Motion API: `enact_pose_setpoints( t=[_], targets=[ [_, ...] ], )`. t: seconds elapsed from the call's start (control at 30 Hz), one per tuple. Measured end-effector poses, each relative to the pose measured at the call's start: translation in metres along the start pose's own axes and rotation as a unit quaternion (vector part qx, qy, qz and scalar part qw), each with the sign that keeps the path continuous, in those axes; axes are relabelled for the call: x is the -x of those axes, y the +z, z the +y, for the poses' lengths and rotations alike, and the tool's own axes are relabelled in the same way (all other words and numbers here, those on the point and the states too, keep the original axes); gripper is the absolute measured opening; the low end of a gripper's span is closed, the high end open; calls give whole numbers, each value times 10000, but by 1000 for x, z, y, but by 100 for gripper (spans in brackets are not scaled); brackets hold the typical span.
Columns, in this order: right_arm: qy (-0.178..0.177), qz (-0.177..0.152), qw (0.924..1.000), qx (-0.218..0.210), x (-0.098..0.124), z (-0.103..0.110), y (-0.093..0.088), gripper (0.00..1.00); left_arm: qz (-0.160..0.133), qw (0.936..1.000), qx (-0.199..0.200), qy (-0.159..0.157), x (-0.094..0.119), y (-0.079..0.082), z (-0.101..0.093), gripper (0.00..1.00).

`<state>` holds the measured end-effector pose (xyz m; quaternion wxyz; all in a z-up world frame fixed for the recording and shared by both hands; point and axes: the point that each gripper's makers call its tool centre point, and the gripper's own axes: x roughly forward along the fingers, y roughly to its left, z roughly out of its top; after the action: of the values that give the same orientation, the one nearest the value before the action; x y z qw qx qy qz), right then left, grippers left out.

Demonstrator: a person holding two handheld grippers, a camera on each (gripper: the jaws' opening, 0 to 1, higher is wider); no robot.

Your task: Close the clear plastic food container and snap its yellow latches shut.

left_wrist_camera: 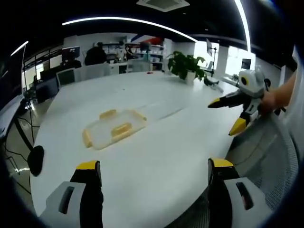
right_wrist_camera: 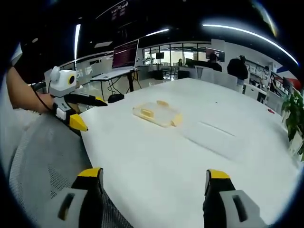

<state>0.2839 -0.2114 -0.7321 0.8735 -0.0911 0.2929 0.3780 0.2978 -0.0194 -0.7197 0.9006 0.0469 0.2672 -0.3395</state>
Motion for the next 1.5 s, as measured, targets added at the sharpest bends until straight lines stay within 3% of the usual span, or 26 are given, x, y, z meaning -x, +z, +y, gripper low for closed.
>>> enact_pose_setpoints(
  t=[0.5,0.87,1.17,1.3,1.5],
  targets=[
    [9,31,10000,54,0,1,0,88,4,10000,-16,6,0,0,0,91],
    [176,187,9972,707,-4,18,0,88,-12,9992,-403,6,0,6,-6,90],
    [187,173,9961,850,-3,15,5,86,-61,9984,-552,41,6,12,-2,90],
    [189,223,9953,928,-3,12,5,86,70,9968,-787,-82,7,7,-6,90],
    [141,196,9956,908,-2,6,10,86,97,9968,-783,-148,5,6,-5,89]
  ],
)
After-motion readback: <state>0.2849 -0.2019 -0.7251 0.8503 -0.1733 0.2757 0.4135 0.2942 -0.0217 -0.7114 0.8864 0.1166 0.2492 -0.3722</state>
